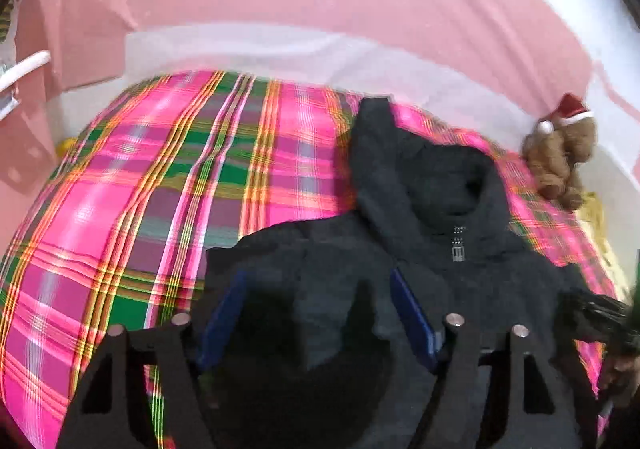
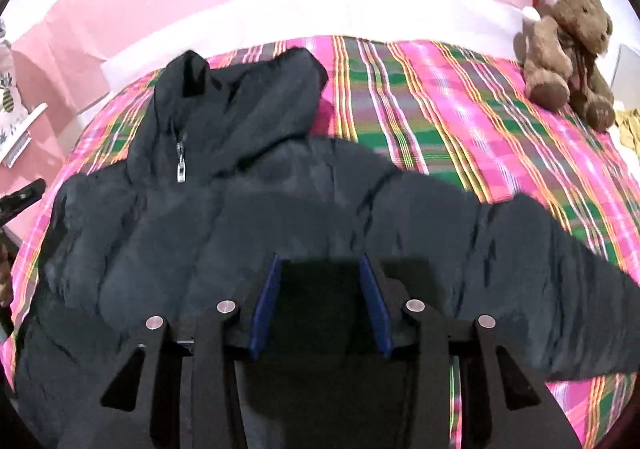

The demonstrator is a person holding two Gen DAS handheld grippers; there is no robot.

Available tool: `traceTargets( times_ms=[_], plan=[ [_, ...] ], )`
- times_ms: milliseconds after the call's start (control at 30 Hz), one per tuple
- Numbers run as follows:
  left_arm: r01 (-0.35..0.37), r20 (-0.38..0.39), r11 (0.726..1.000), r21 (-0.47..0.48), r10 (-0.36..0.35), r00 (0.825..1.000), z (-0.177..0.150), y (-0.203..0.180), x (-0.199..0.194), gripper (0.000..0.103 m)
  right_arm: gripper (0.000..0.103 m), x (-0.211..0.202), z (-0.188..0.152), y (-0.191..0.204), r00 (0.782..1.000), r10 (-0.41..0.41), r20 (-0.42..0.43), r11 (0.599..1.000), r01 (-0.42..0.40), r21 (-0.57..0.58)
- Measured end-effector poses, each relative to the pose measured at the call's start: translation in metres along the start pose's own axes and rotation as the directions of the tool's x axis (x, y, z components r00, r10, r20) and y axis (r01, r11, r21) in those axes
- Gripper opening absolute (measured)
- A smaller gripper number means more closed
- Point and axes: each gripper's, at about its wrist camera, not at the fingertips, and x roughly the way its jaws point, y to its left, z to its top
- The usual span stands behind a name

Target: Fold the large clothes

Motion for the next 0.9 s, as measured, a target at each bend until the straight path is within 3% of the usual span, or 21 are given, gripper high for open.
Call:
traceTargets(
  times_ms=[33, 100, 167, 300, 467, 633, 700, 767, 833, 900],
  plan=[
    [-0.019, -0.030, 1.000, -0.003, 0.019, 0.999, -0.002, 0.003, 0.012, 0.062, 0.042, 0.010, 0.006, 0.002, 1.000, -0.002, -0.011, 1.000, 0.002, -0.008],
    [-0.067, -0.074, 0.998, 0.003, 0.067, 0.995, -0.011, 0.008, 0.035, 0.060, 0.042, 0.034, 0.010, 0.002, 0.998, -0.016, -0.064, 1.000, 0.016, -0.009],
    [-0.073, -0.068, 0.997, 0.022, 0.075, 0.995, -0.023, 0.008, 0.042, 0.060, 0.042, 0.059, 0.008, -0.002, 0.992, -0.026, -0.127, 1.000, 0.026, -0.001],
    [-0.102, -0.046, 0.993, 0.062, 0.105, 0.993, -0.030, 0.002, 0.047, 0.060, 0.042, 0.079, 0.002, -0.006, 0.991, -0.015, -0.134, 1.000, 0.016, 0.007],
    [-0.077, -0.036, 0.997, 0.026, 0.078, 0.996, -0.022, -0.001, 0.016, 0.057, 0.042, 0.068, 0.007, -0.009, 0.991, -0.017, -0.134, 1.000, 0.020, 0.021],
    [0.019, 0.025, 0.999, 0.049, -0.020, 0.999, -0.035, -0.015, -0.035, 0.057, 0.042, 0.003, -0.003, -0.010, 1.000, 0.016, -0.009, 0.999, -0.015, 0.029],
    [0.003, -0.016, 0.998, 0.063, -0.002, 1.000, -0.049, -0.017, -0.027, 0.057, 0.042, -0.002, -0.014, -0.006, 1.000, 0.025, -0.006, 1.000, -0.025, 0.007],
    [-0.030, -0.080, 0.998, 0.050, 0.034, 0.996, -0.061, -0.011, -0.005, 0.057, 0.042, 0.014, -0.025, -0.001, 0.998, 0.009, -0.060, 1.000, -0.010, -0.018],
    [-0.028, -0.084, 0.998, 0.048, 0.032, 0.996, -0.066, -0.009, 0.004, 0.057, 0.042, 0.034, -0.034, -0.004, 0.993, 0.003, -0.119, 1.000, -0.005, -0.009],
    [-0.039, -0.080, 0.998, 0.053, 0.043, 0.996, -0.067, -0.010, 0.007, 0.057, 0.042, 0.042, -0.040, -0.008, 0.993, 0.022, -0.120, 1.000, -0.022, 0.004]
  ],
)
